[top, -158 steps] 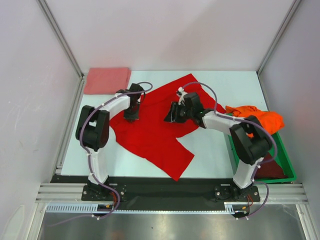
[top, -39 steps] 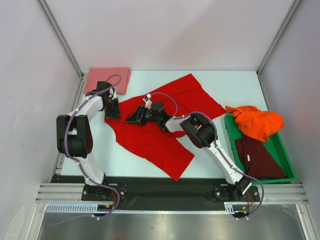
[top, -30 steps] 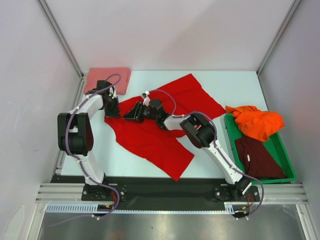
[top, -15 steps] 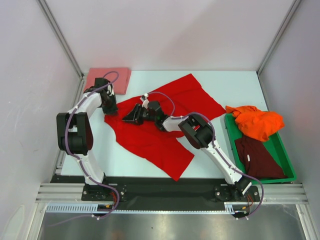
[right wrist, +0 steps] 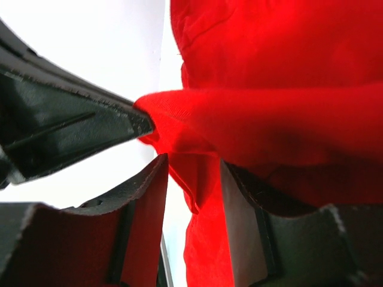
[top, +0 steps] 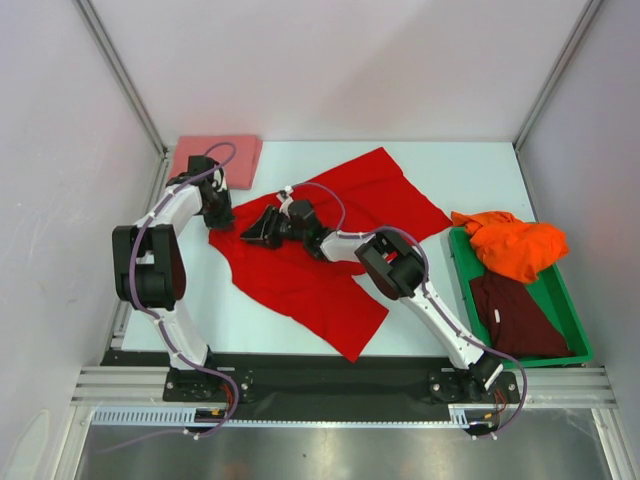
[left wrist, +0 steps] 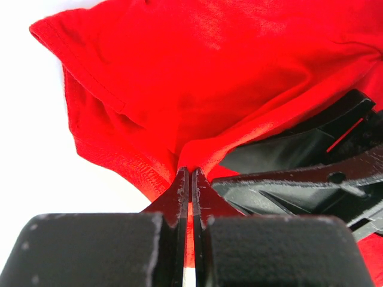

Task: Fold and stack the t-shirts
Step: Fold the tshirt

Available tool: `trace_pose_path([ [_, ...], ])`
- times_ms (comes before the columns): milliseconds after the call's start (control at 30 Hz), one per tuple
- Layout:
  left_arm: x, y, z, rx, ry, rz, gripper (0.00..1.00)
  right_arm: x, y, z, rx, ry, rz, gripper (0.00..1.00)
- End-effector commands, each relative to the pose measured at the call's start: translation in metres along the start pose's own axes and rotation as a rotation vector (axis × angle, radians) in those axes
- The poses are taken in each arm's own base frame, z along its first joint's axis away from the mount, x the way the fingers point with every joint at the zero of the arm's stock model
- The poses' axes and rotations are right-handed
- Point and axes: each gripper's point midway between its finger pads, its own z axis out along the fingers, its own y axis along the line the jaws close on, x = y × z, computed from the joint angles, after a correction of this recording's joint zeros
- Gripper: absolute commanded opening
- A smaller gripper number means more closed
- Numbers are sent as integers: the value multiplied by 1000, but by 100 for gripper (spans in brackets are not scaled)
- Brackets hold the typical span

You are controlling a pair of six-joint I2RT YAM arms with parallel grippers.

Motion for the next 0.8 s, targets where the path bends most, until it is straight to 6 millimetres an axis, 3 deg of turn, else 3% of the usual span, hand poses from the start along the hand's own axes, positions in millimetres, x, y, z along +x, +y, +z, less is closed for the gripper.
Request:
trace_pose_path([
  [0, -14, -5, -10, 26, -51, 9, 1, 0, -15, 9, 94, -35, 27, 45],
  [400, -15, -6, -11, 31, -53, 11, 2, 5, -27, 5, 147, -69, 6, 34],
  [633, -14, -3, -10, 22, -52, 11, 2, -1, -14, 8, 117, -57, -67, 6],
  [767, -10, -4, -11, 24, -50, 12, 3, -3, 0, 0, 123, -46, -101, 0],
])
